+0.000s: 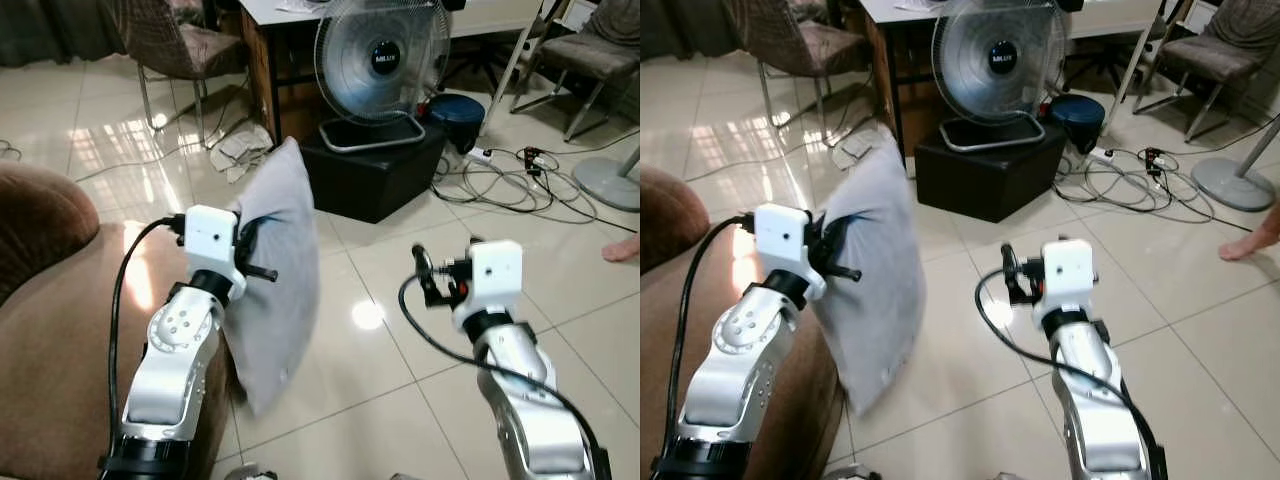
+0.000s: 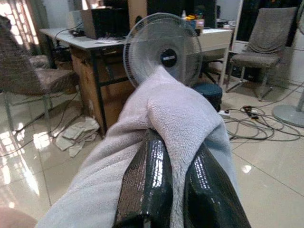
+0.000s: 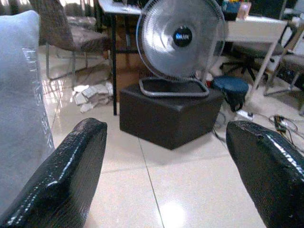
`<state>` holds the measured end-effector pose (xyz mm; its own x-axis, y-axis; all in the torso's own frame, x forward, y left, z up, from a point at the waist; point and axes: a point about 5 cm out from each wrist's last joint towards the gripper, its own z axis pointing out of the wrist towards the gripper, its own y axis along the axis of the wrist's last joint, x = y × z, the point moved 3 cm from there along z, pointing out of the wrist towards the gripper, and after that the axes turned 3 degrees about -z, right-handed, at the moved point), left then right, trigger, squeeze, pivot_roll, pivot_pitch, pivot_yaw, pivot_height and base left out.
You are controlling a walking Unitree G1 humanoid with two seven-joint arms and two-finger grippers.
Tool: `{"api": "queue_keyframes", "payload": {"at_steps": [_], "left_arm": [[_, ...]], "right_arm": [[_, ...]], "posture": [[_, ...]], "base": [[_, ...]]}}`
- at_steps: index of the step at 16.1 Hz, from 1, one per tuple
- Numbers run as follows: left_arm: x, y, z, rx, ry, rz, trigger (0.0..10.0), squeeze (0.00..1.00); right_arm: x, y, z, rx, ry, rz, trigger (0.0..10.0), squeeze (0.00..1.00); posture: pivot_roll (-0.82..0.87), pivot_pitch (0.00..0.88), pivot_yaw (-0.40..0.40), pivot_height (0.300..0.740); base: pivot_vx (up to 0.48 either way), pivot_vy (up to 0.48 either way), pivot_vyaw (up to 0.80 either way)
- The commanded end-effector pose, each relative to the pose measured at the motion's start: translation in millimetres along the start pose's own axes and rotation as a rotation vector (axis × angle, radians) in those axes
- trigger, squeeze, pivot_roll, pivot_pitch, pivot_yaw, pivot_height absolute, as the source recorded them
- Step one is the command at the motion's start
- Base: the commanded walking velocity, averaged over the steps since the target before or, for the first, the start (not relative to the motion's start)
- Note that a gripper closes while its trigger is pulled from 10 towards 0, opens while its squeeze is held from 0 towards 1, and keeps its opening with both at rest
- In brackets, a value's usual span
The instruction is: Move the pillow to the sofa from floor
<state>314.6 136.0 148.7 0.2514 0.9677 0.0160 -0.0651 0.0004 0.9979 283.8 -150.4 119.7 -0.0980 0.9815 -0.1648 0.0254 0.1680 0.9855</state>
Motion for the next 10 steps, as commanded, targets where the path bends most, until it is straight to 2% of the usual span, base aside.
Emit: {"api": "queue_keyframes", "payload": {"at_steps": [1, 5, 7, 10], "left_arm": [[-3.3, 11.2, 5.7, -0.036, -0.015, 0.019, 10.0, 0.0], [-5.6, 12.4, 3.8, -0.064, -0.032, -0.016, 10.0, 0.0], [-1.7, 8.4, 3.6, -0.038, 0.008, 0.03, 10.0, 0.0], [0.6, 7.6, 4.4, -0.034, 0.031, 0.031, 10.0, 0.0]], "right_arm": [[1.9, -6.7, -1.3, 0.04, -0.002, -0.079, 10.0, 0.0], [4.3, -3.2, -7.1, 0.011, 0.021, -0.059, 10.0, 0.0], [6.6, 0.2, -4.2, 0.001, 0.04, -0.079, 10.0, 0.0], [9.4, 2.9, -1.4, -0.005, 0.055, -0.078, 10.0, 0.0]], "posture": [[-0.06, 0.014, 0.026, 0.74], [-0.07, 0.016, 0.033, 0.74], [-0.06, 0.015, 0.027, 0.74], [-0.06, 0.014, 0.021, 0.74]], "base": [[0.0, 0.0, 0.0], [0.0, 0.0, 0.0], [0.0, -0.15, 0.8], [0.0, -0.48, 0.8]]}}
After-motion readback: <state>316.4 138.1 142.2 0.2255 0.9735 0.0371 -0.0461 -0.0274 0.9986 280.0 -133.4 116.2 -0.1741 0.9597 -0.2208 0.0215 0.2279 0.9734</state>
